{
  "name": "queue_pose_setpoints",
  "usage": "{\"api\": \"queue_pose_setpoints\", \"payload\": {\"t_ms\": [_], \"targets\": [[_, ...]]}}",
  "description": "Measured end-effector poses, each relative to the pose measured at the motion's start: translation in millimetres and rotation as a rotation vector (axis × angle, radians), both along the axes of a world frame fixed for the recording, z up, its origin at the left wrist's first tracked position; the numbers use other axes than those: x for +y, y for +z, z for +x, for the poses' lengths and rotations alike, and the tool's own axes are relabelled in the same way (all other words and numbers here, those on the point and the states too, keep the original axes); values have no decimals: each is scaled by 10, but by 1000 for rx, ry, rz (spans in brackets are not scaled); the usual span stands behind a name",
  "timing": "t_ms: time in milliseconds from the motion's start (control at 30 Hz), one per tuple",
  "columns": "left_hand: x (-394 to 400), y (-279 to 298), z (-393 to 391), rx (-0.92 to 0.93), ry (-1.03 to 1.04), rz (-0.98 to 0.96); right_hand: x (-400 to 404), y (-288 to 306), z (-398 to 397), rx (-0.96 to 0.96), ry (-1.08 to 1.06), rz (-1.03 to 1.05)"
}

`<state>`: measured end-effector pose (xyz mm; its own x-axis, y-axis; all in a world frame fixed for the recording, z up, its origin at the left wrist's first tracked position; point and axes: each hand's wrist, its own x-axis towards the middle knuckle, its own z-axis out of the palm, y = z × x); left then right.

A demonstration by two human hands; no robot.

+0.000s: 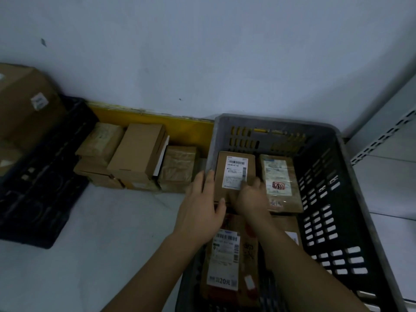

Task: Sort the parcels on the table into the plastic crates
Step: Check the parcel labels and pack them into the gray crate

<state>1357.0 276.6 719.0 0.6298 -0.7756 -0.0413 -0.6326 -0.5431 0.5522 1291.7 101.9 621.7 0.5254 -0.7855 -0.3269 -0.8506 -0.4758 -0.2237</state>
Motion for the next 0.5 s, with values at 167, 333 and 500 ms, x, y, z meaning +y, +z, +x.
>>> {"api": "queue_pose_setpoints", "payload": {"t_ms": [167,333,500], "targets": [[-28,32,-13,-38,-7,38,-35,-84,-52,126,252,-78],[-36,61,-33,-132,-33,154,-65,-102,-28,195,303,-87],[-19,79,-16,-169,-53,173,-49,-45,-49,213,322,-139]]}}
